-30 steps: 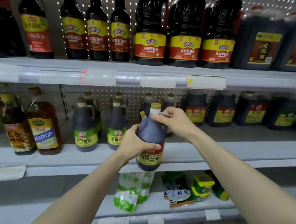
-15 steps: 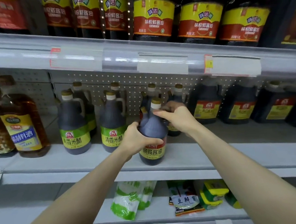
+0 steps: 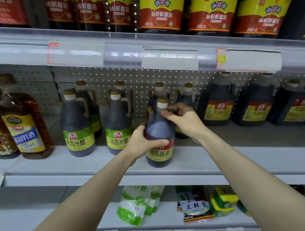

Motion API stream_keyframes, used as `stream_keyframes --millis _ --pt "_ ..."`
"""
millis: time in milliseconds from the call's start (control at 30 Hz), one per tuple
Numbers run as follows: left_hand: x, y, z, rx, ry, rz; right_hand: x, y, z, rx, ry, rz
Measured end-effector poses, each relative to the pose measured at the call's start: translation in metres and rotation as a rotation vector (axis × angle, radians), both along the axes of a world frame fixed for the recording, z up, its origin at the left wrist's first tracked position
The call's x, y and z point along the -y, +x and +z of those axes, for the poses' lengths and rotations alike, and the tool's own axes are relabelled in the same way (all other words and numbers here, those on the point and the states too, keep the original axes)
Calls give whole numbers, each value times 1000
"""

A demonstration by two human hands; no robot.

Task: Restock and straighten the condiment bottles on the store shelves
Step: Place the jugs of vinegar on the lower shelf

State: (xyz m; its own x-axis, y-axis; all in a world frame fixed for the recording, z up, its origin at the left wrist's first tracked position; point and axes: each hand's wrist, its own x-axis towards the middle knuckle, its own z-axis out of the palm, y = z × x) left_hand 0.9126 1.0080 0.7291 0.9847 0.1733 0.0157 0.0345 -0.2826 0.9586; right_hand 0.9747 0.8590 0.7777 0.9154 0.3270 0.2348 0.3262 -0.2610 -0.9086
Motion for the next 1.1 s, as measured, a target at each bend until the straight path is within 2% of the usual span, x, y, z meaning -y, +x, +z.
stream_keyframes --millis 367,633,1100 --pt "8 -27 -11 99 -273 58 13 -39 -42 -248 58 -57" --pt "12 -28 -11 111 -335 83 7 -49 -52 -341 176 -85" --pt "10 -12 -14 137 -335 118 3 -31 -54 -381 180 -113"
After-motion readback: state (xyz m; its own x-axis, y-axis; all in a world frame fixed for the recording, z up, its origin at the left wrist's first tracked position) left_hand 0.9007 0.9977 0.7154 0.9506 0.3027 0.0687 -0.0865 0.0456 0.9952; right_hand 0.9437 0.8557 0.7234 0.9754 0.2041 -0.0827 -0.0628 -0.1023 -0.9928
